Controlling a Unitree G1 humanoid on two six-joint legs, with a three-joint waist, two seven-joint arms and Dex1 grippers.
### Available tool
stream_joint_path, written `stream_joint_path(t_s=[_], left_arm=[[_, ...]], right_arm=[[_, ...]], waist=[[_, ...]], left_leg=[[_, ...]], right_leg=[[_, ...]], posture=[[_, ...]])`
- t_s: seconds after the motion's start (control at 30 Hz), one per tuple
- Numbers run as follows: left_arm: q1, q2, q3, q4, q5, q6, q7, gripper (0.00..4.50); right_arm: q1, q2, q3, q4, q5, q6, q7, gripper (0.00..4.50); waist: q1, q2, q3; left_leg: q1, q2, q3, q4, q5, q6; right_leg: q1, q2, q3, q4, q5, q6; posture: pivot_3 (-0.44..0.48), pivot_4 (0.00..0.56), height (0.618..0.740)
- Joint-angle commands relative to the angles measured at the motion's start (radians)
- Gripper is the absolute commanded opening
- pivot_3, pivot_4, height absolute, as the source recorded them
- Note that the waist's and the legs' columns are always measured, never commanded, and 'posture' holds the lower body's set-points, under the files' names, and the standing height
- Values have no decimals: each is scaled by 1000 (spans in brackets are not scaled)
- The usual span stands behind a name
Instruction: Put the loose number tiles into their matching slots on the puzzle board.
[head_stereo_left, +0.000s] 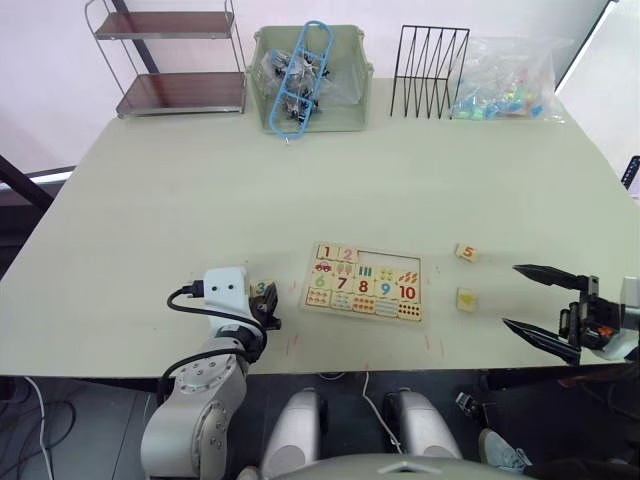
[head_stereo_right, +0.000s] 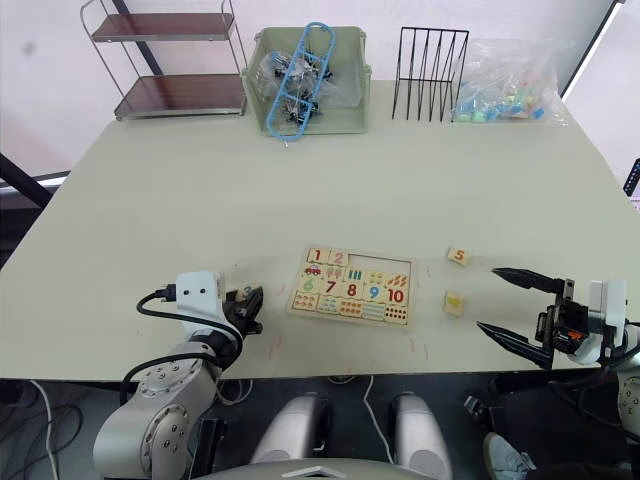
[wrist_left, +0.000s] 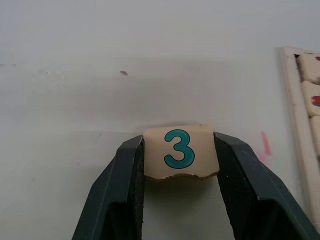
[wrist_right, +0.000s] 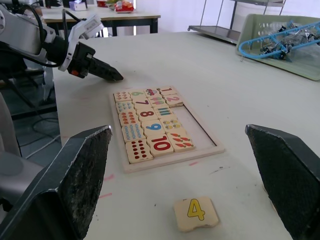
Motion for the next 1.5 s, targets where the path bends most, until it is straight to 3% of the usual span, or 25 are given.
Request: stream_joint_path(t_s=[0.03,0.1,0.17,0.27,0.4,0.53,0.67,0.77,0.93,1.03,1.17,1.37,1.5], left_arm=[[3,-11,3,-52,-12,5,4,3177],[1,-7,8,-54,-12,-16,-3,3942],[1,-5,15,-59,-15,-23,-7,4364],[14,6,21,-79,-28,-31,-29,4364],[86,93,36,-126,-46,-62,-114,4364],[149,256,65,-102,-52,-204,-275,4364],[180,348,133,-13,-79,-354,-407,4364],[165,447,208,112,-134,-530,-604,4364],[14,595,242,391,-196,-690,-855,4364],[-121,665,209,557,-207,-757,-985,4364],[-237,763,128,771,-212,-877,-1281,4364],[-380,827,15,1034,-168,-1081,-1584,4364],[-492,840,-103,1185,-138,-1227,-1645,4364]], right_arm=[[-2,0,-11,-32,3,-2,-7,4500],[-2,0,-10,-35,2,-1,-10,4500],[-1,0,-9,-38,2,0,-11,4500],[3,1,-9,-43,2,0,-16,4500],[11,5,-10,-42,2,-4,-15,4500],[27,12,-13,-47,4,-8,-14,4500],[44,21,-15,-61,5,-9,-19,4500],[54,27,-20,-64,4,-15,-23,4500],[76,31,-26,-76,6,-19,-26,4500],[94,31,-31,-88,8,-18,-28,4500],[104,32,-35,-102,10,-18,-36,4500],[125,44,-23,-115,4,-29,-39,4500],[113,52,-20,-108,1,-39,-47,4500]], waist=[[0,0,0],[0,0,0],[-1,0,0],[-2,0,0],[-5,0,0],[-4,0,0],[-4,0,0],[-4,0,0],[1,1,0],[10,1,1],[6,1,1],[-3,1,1],[-2,1,1]], left_leg=[[0,0,0,0,0,0],[0,0,0,0,0,0],[0,0,0,0,0,0],[0,0,0,0,0,0],[0,0,0,0,0,0],[0,1,-1,0,0,0],[0,2,0,0,0,0],[0,2,-1,0,0,0],[0,2,1,0,0,0],[-1,2,4,0,0,0],[-1,1,7,0,0,0],[-1,3,8,-1,0,1],[-1,2,9,-1,0,1]], right_leg=[[0,0,0,0,0,0],[0,0,0,0,0,0],[0,0,0,0,0,0],[0,0,0,0,0,0],[0,0,0,0,0,-1],[0,0,-1,0,-3,-4],[0,0,-1,-1,-3,-5],[0,0,-1,-1,-3,-5],[0,0,-2,-1,-3,-4],[0,0,-3,-1,-3,-4],[-1,0,-2,-1,-3,-4],[-1,0,0,-1,-2,-4],[-1,0,0,-1,-2,-4]], posture=[[0,150,740],[0,150,740],[0,150,740],[0,150,740],[0,150,740],[0,150,740],[0,150,740],[0,150,740],[0,150,740],[0,150,740],[0,150,740],[0,150,740],[0,150,740]])
